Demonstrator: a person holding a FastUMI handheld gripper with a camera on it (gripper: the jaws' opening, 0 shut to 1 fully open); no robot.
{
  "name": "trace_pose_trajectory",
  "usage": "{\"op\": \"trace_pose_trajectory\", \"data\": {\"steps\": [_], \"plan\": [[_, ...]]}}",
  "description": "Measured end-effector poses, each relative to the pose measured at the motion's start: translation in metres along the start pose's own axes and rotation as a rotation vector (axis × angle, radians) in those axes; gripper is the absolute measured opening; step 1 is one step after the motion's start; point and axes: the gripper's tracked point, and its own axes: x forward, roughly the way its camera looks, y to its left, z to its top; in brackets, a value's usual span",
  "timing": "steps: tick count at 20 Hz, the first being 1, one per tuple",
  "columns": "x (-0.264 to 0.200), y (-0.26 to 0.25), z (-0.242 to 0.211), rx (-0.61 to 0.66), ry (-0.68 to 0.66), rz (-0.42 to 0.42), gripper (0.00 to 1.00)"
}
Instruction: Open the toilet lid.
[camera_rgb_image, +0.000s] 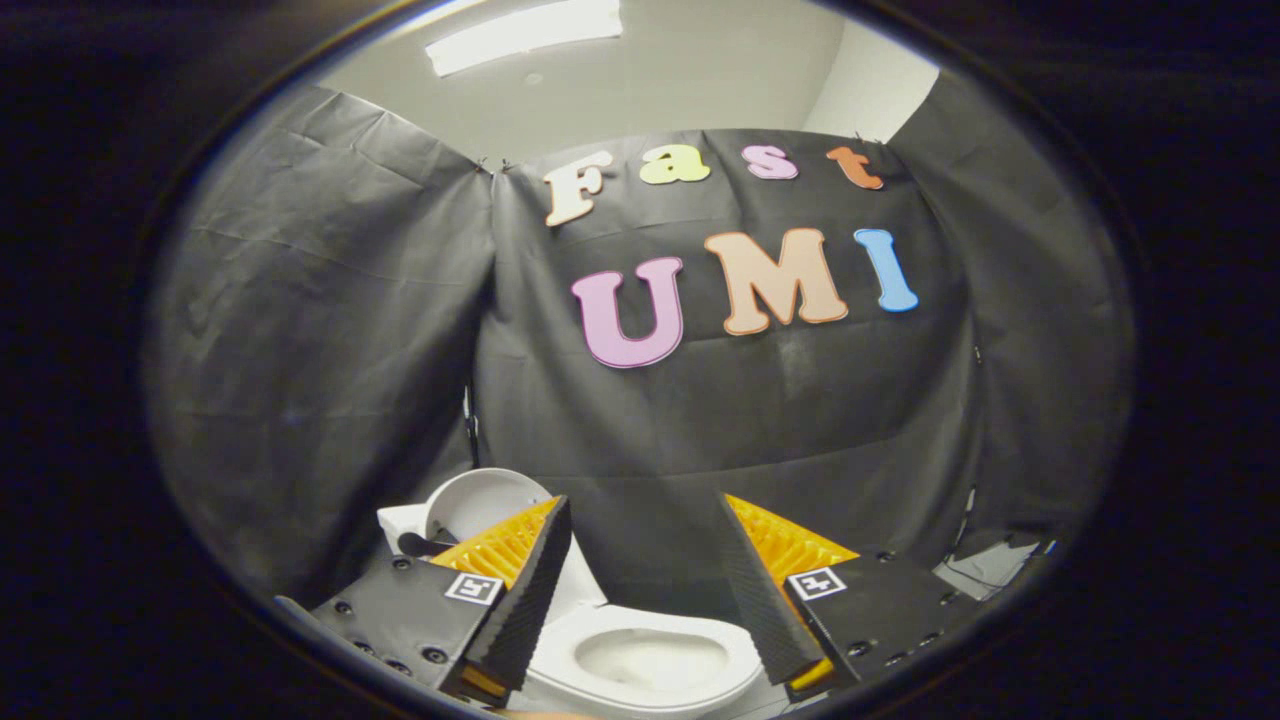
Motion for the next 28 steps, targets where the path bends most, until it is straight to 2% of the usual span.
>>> {"op": "trace_pose_trajectory", "data": {"steps": [4,11,13,15,28], "plan": [[-0.013,-0.028,0.002,-0.032,0.008,-0.019,0.88],[-0.031,-0.057,0.009,-0.086,0.005,0.044,0.90],[-0.034,-0.056,0.013,-0.072,-0.010,0.101,0.90],[-0.034,-0.066,0.015,-0.055,-0.022,0.117,0.90],[-0.028,-0.131,-0.007,0.052,0.003,0.096,0.90]]}}
